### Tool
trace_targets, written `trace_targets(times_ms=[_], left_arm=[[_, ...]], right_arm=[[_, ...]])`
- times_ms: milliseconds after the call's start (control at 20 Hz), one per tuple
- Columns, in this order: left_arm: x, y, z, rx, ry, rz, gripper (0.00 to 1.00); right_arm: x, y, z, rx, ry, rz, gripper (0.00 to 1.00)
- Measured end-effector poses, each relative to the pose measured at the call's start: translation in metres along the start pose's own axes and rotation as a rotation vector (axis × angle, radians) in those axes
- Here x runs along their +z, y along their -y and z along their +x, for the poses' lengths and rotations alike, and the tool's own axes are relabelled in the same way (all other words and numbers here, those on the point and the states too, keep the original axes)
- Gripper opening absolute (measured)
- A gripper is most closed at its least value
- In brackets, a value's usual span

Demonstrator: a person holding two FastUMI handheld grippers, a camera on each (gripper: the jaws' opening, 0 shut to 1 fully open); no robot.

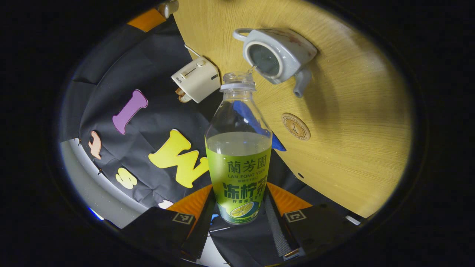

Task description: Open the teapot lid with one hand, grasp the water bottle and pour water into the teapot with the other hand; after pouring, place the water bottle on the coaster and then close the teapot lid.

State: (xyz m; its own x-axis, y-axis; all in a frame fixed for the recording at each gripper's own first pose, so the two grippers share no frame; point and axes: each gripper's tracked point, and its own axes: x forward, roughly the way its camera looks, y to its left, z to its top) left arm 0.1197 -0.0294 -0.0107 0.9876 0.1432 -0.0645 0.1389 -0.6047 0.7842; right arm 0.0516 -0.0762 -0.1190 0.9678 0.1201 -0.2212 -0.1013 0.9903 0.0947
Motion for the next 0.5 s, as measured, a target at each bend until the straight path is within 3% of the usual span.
trace_targets(times_ms=[300, 500], left_arm=[[0.0013, -0.0034, -0.0053, 0.014, 0.001, 0.043, 0.73], [0.0016, -0.0028, -0.0064, 0.015, 0.009, 0.01, 0.73]], right_arm=[[-0.0007, 0.0003, -0.0003, 0.002, 0.001, 0.002, 0.01], [0.0009, 0.0006, -0.0014, 0.0, 0.004, 0.002, 0.01]])
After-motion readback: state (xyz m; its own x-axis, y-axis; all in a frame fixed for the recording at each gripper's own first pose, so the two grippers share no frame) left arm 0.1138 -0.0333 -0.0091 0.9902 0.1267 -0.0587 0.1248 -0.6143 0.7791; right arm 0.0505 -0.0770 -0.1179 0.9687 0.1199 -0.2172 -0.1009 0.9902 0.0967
